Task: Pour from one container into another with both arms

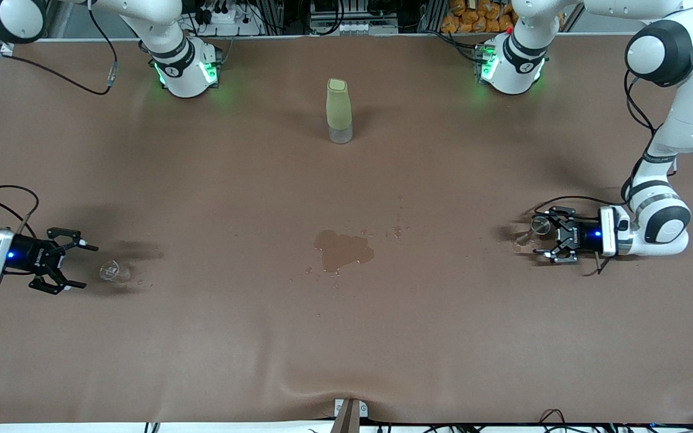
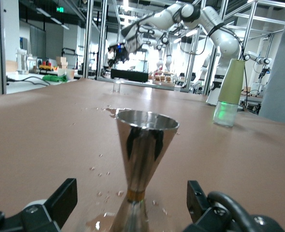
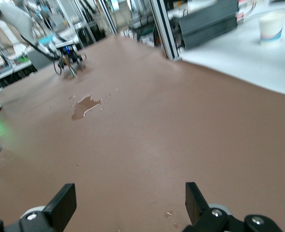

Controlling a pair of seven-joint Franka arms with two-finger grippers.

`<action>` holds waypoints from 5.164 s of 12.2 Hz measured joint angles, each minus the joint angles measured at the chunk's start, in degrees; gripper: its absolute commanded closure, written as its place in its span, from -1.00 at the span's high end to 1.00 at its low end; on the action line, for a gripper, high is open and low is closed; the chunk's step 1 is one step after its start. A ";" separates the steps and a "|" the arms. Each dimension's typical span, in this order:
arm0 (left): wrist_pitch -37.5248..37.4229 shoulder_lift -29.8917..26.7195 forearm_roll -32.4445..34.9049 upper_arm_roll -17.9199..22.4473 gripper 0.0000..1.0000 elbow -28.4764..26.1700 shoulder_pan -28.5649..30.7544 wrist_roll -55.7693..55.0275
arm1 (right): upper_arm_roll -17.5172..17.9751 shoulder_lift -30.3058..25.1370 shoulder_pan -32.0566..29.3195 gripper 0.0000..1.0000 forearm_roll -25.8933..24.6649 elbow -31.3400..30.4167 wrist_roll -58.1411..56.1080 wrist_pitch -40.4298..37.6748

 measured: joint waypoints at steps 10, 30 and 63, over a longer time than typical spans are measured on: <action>-1.43 -2.91 12.72 2.54 1.00 11.61 6.16 -34.04 | -0.35 -14.78 9.90 1.00 -17.87 -0.89 34.72 6.66; -1.61 -33.23 40.55 1.72 1.00 14.32 -9.35 -90.64 | -7.79 -39.52 24.11 1.00 -48.32 -4.35 100.54 -12.13; 4.32 -51.38 56.79 5.26 1.00 5.77 -31.50 -142.25 | -10.67 -42.43 29.20 1.00 -52.30 -3.70 98.53 -13.05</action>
